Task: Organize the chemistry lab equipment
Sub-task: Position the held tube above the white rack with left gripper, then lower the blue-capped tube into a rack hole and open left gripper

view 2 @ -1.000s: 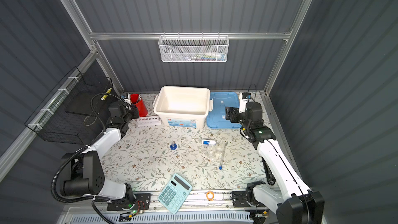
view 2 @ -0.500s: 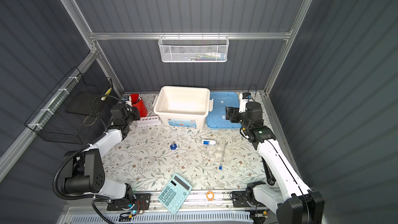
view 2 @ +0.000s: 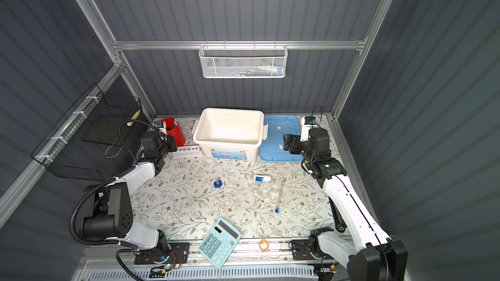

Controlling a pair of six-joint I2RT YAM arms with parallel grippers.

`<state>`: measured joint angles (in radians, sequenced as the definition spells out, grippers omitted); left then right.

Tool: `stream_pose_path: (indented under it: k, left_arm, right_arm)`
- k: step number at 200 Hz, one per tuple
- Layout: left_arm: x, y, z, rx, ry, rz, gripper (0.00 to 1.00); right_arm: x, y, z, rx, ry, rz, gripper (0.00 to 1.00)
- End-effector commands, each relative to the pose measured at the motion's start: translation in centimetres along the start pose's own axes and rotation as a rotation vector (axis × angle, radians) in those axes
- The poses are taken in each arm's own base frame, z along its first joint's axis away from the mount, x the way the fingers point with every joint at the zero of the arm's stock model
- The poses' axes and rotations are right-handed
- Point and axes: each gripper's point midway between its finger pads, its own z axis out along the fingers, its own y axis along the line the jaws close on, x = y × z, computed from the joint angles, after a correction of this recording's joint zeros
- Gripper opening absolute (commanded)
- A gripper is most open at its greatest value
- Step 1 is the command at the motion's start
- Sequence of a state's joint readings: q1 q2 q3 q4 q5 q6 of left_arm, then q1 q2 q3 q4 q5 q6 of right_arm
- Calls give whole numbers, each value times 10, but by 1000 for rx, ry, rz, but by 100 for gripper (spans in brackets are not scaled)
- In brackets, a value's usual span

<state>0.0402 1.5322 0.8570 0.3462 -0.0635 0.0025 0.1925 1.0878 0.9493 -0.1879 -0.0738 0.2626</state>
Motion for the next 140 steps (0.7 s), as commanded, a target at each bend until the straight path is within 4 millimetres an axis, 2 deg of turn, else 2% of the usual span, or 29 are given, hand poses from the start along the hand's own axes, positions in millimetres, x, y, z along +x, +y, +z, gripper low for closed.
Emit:
stream_pose_path:
  k: [1,110,140]
  left_arm:
    - [4,2,2,-3,-6,-19,0]
    - [13,-1,2,17,5,-25,1]
    - [8,0,0,11,-8,-24,4]
  right_arm:
    - [-1,-3,1,14,-2,10,87]
    - [-2,-1,2,9,0,15,88]
    - [-3,-1,3,6,1,16,88]
